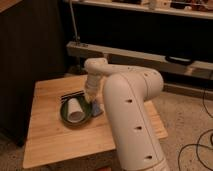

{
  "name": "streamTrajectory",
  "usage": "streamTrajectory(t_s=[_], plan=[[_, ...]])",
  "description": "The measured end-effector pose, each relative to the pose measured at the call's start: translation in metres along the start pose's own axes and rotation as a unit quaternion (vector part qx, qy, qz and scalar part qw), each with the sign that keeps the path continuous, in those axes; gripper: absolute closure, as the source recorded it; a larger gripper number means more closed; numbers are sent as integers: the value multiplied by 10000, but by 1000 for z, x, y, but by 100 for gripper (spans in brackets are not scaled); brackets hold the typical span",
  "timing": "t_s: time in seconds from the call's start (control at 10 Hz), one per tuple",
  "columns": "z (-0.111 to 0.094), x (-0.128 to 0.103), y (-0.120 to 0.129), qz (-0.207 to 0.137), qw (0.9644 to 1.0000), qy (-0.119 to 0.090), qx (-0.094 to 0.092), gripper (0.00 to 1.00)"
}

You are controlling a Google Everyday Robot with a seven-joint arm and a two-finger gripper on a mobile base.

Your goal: Drag the ceramic bowl in a circle

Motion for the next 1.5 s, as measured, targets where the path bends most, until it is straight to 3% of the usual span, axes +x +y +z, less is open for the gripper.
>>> streamTrajectory(t_s=[0.2,0.5,0.7,0.9,1.3,1.5], plan=[[7,30,6,-54,10000,76,4,100],[23,60,58,-477,9985,243,81,100],[34,61,95,-893,9952,374,144,100],[39,39,116,-1174,9923,358,153,100],[31,-33,166,-1795,9834,221,133,100],[20,-71,173,-1931,9810,136,139,100]])
